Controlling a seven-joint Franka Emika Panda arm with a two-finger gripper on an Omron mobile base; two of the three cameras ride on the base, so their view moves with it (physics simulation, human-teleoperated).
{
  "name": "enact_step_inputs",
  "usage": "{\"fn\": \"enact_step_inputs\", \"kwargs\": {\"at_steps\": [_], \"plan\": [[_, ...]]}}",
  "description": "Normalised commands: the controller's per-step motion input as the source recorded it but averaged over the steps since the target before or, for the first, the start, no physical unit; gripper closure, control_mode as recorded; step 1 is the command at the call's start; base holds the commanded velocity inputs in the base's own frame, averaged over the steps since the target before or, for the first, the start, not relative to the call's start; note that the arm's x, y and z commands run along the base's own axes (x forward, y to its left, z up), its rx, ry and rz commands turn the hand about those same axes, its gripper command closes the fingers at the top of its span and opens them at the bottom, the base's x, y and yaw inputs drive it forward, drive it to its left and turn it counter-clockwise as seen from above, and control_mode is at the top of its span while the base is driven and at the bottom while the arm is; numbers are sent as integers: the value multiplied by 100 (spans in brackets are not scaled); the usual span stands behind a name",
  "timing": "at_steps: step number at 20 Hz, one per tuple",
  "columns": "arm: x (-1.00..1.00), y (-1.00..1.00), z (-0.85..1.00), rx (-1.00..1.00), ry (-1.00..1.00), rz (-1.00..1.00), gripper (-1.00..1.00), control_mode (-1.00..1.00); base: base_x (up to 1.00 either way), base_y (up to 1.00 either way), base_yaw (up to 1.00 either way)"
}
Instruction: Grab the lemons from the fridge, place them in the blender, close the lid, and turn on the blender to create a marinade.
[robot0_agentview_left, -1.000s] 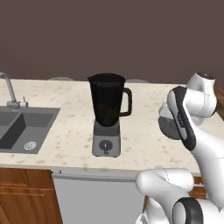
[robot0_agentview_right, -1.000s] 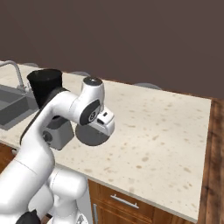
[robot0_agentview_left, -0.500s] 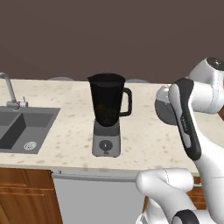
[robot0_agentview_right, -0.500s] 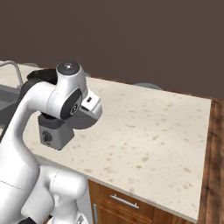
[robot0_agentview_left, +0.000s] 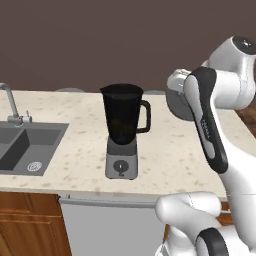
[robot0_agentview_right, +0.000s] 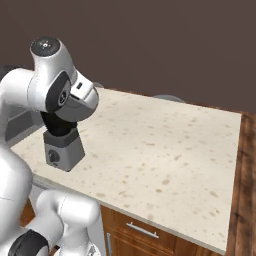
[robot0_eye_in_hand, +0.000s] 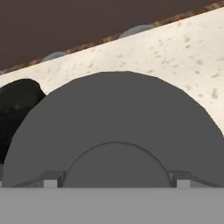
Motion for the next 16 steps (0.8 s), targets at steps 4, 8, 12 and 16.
{"fn": "enact_step_inputs", "kwargs": {"at_steps": [4, 8, 12, 16], "plan": [[43, 65, 70, 0, 7, 0, 100, -100, 0, 0, 0], [60, 53, 54, 0, 22, 0, 100, -100, 0, 0, 0], [54, 53, 11, 0, 30, 0, 100, -100, 0, 0, 0], [46, 47, 3, 0, 38, 1, 100, -100, 0, 0, 0]]}}
